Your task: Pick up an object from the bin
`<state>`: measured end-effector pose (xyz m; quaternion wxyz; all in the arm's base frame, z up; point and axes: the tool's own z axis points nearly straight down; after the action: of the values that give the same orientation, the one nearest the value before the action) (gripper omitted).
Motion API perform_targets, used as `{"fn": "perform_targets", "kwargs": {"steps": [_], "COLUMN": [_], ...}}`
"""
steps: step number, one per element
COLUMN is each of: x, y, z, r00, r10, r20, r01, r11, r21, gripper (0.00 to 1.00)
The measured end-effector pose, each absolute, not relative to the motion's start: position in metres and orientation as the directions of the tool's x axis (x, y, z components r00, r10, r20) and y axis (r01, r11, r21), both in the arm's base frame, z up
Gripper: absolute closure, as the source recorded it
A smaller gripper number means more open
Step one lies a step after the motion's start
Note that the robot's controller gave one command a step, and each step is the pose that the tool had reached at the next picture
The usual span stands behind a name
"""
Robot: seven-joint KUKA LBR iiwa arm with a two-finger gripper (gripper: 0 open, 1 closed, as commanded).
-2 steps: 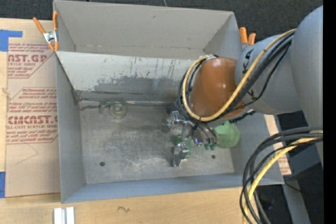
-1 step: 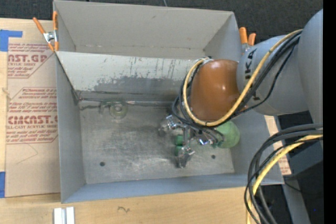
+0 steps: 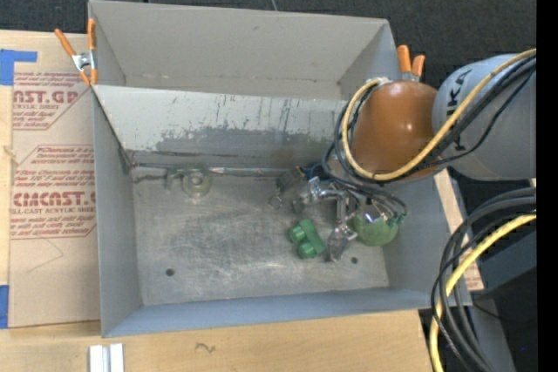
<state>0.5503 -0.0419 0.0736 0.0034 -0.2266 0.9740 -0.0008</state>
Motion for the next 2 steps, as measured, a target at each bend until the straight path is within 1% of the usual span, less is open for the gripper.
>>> {"fn": "perform_targets", "kwargs": {"steps": [1,2], "x": [0.5136,0.5133], "y": [-0.0318,-0.0328], "z": [0.0729,0.0741], "r00": [-0.757,-0.758], "r10": [-0.653,-0.652], "r20": [-0.009,-0.005], "r01": [-0.653,-0.652], "r11": [0.757,0.758], "r21": [-0.005,-0.004], "gripper": [0.0,1.0]}}
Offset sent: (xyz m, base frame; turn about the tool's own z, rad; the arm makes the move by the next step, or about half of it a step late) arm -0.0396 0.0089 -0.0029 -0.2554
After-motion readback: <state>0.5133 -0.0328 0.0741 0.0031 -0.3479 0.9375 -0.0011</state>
